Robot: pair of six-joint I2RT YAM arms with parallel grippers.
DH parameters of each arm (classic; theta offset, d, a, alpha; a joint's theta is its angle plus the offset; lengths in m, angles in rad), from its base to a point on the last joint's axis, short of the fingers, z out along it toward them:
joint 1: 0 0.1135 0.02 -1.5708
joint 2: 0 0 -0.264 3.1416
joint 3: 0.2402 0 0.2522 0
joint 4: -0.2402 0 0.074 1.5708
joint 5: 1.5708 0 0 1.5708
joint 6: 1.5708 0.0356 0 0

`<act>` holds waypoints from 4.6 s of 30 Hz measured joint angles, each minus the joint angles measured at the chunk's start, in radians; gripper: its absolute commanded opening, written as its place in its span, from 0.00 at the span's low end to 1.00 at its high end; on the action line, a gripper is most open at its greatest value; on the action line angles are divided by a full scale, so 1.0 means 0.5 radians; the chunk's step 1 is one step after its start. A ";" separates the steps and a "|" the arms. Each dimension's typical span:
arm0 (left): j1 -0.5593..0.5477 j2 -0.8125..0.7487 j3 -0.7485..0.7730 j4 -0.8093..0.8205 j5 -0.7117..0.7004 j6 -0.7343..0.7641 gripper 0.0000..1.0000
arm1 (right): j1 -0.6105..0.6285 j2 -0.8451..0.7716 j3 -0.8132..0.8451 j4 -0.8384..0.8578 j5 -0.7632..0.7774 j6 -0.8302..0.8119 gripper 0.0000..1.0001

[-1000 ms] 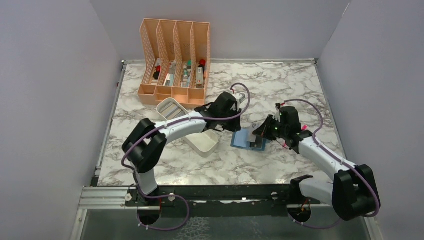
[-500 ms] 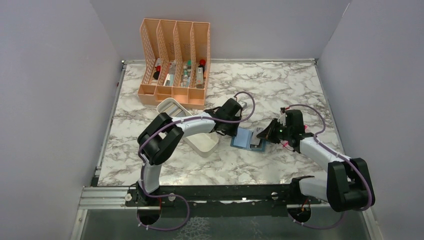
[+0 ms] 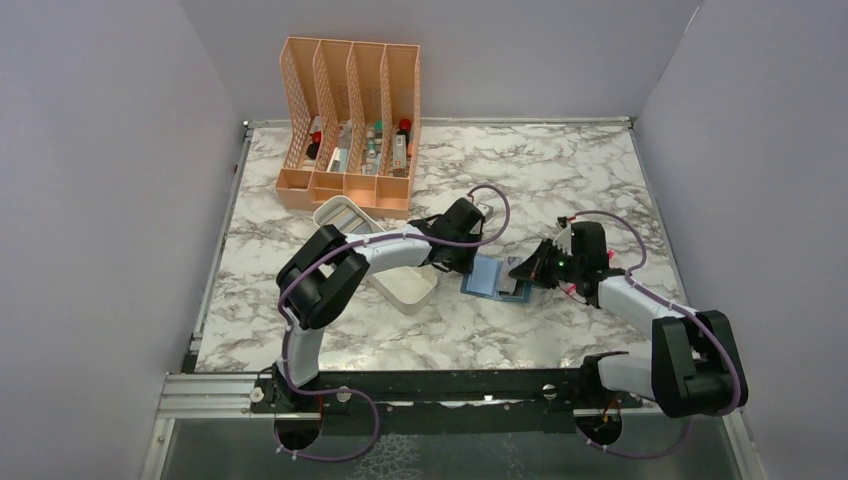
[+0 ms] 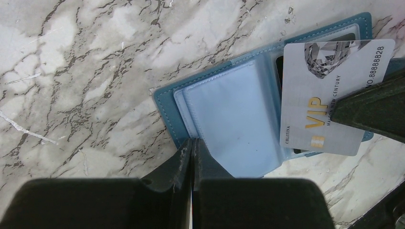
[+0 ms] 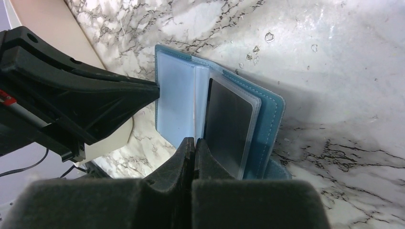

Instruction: Put the credit cards into the card holder

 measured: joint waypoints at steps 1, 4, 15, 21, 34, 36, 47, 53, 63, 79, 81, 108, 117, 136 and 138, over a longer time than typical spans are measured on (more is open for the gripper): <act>0.000 0.000 -0.002 0.001 -0.002 -0.001 0.06 | 0.000 0.000 0.000 0.008 -0.006 0.001 0.01; 0.000 0.000 -0.008 0.010 -0.005 -0.002 0.08 | 0.000 0.000 0.000 0.029 -0.019 0.002 0.01; -0.024 -0.003 -0.021 0.033 -0.025 -0.006 0.09 | -0.013 0.034 -0.059 0.160 -0.049 0.041 0.01; -0.028 -0.004 -0.027 0.038 -0.035 -0.011 0.09 | -0.013 0.034 -0.081 0.187 -0.049 0.061 0.01; -0.040 -0.006 -0.032 0.048 -0.055 -0.011 0.09 | -0.013 0.008 -0.192 0.323 -0.050 0.135 0.01; -0.040 -0.006 -0.032 0.047 -0.056 -0.011 0.09 | -0.013 0.008 -0.204 0.346 -0.050 0.156 0.01; -0.053 -0.006 -0.032 0.047 -0.085 -0.018 0.09 | -0.013 0.021 -0.327 0.590 -0.123 0.290 0.01; -0.065 -0.006 -0.031 0.046 -0.110 -0.024 0.09 | -0.013 -0.025 -0.379 0.651 -0.132 0.355 0.01; -0.104 -0.006 -0.031 0.046 -0.147 -0.086 0.09 | -0.013 -0.132 -0.430 0.659 -0.109 0.402 0.03; -0.139 -0.006 -0.031 0.046 -0.204 -0.142 0.09 | -0.013 -0.169 -0.420 0.455 -0.094 0.362 0.08; -0.145 -0.006 -0.031 0.047 -0.206 -0.146 0.09 | -0.013 -0.150 -0.420 0.470 -0.095 0.362 0.08; -0.206 -0.006 -0.019 0.011 -0.257 -0.183 0.09 | -0.021 0.079 -0.074 0.131 -0.035 0.008 0.38; -0.214 -0.006 -0.019 0.008 -0.257 -0.191 0.09 | -0.022 -0.117 0.112 -0.307 0.335 -0.183 0.38; -0.243 -0.006 -0.019 0.007 -0.257 -0.191 0.09 | -0.022 -0.083 0.043 -0.334 0.296 -0.201 0.35; -0.243 -0.006 -0.019 0.007 -0.257 -0.192 0.09 | -0.022 -0.083 0.020 -0.314 0.268 -0.185 0.35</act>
